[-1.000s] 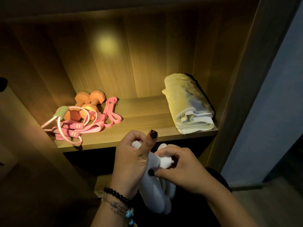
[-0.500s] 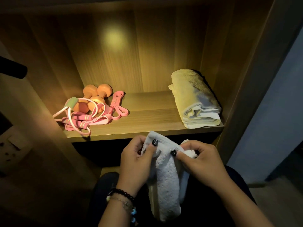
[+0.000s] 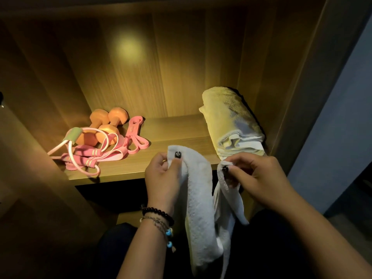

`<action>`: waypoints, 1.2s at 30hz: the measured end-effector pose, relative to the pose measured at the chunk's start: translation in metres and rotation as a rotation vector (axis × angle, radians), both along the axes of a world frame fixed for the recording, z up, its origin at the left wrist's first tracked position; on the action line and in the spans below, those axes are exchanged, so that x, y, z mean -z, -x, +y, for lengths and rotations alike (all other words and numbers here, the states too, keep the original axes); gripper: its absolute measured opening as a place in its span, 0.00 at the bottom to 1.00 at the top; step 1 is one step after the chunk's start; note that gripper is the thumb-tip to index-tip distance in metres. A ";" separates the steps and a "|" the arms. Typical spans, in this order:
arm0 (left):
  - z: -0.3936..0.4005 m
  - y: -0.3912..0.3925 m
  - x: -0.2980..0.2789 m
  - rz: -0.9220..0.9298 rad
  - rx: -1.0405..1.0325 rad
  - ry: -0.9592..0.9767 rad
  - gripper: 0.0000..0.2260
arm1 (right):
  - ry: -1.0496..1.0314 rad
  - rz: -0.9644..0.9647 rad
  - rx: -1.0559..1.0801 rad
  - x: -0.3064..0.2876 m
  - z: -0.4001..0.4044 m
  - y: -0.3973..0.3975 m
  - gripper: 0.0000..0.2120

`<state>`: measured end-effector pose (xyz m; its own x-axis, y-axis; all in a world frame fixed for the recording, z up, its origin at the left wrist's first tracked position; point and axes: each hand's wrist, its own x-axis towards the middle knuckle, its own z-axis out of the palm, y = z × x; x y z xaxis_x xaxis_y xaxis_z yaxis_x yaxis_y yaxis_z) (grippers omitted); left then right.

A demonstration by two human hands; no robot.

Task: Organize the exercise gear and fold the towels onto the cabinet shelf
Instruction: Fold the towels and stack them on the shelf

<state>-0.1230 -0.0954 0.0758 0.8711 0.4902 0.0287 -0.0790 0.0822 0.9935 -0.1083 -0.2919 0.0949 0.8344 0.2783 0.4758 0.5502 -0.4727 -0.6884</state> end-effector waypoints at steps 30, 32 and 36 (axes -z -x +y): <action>0.032 0.042 -0.042 -0.327 0.589 -0.184 0.17 | -0.457 0.196 -0.104 -0.048 0.073 0.010 0.07; 0.030 0.043 -0.041 -0.296 0.569 -0.267 0.17 | -0.467 0.216 -0.082 -0.048 0.072 0.009 0.07; 0.020 0.040 -0.037 -0.267 0.368 -0.327 0.13 | -0.417 0.202 -0.082 -0.052 0.072 0.009 0.06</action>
<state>-0.1633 -0.0752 0.1130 0.9248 0.0842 0.3711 -0.3554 -0.1574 0.9214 -0.1173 -0.2198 0.1466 0.9052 0.1666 0.3910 0.4092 -0.0937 -0.9076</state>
